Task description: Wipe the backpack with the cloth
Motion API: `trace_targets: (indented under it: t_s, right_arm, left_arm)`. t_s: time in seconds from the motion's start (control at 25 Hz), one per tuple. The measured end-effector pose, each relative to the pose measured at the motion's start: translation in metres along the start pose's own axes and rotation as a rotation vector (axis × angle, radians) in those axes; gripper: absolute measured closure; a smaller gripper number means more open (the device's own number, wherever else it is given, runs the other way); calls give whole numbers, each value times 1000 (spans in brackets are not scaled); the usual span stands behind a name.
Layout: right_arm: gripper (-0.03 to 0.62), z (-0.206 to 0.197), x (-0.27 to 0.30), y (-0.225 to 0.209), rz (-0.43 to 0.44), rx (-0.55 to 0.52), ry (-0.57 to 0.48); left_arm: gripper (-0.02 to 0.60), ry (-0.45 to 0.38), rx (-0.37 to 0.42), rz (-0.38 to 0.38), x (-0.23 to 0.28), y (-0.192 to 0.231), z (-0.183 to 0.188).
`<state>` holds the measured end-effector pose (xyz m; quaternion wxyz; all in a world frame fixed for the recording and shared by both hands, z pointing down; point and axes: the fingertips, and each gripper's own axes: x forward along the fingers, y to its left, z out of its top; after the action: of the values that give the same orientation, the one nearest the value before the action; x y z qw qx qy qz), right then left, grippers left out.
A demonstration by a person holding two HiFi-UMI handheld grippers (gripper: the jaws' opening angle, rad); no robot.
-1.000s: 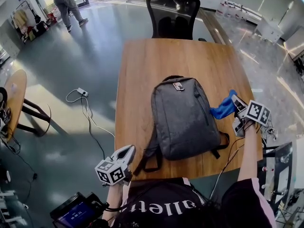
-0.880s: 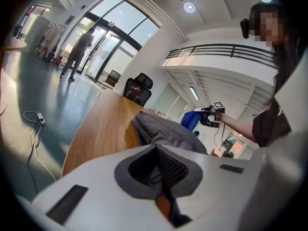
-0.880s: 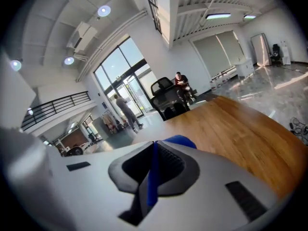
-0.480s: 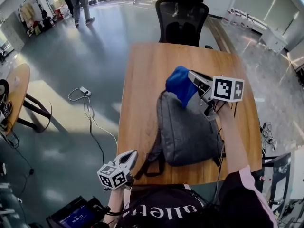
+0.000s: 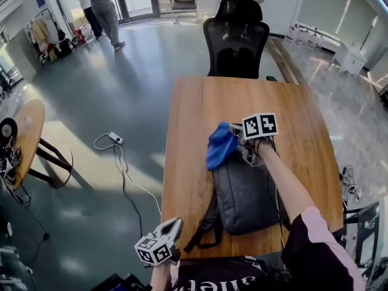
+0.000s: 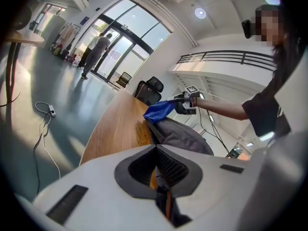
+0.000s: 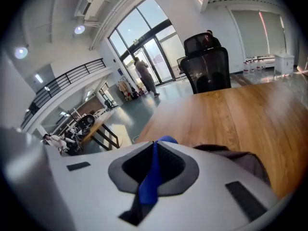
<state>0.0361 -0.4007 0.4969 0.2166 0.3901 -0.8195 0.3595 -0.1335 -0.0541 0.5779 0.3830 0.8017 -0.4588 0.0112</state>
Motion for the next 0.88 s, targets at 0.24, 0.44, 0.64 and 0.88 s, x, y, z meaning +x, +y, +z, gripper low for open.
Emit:
trace_targets:
  t_s: [0.24,0.44,0.64,0.88]
  right_arm:
    - [563,-16,-36,-92,-165,48,24]
    - [563,-32,-89,-162,-272,139,-23]
    - [563,-49,-143,-212,-353,239,-89]
    - [563,-79,-194,-256,-429,314,-124]
  left_arm:
    - [581,9,7,10,2,11,5]
    - [581,21,34,-18,16,6,13]
    - [581,39,59,-48,27,-4,17]
    - [581,57,64,-60,31,-13,12]
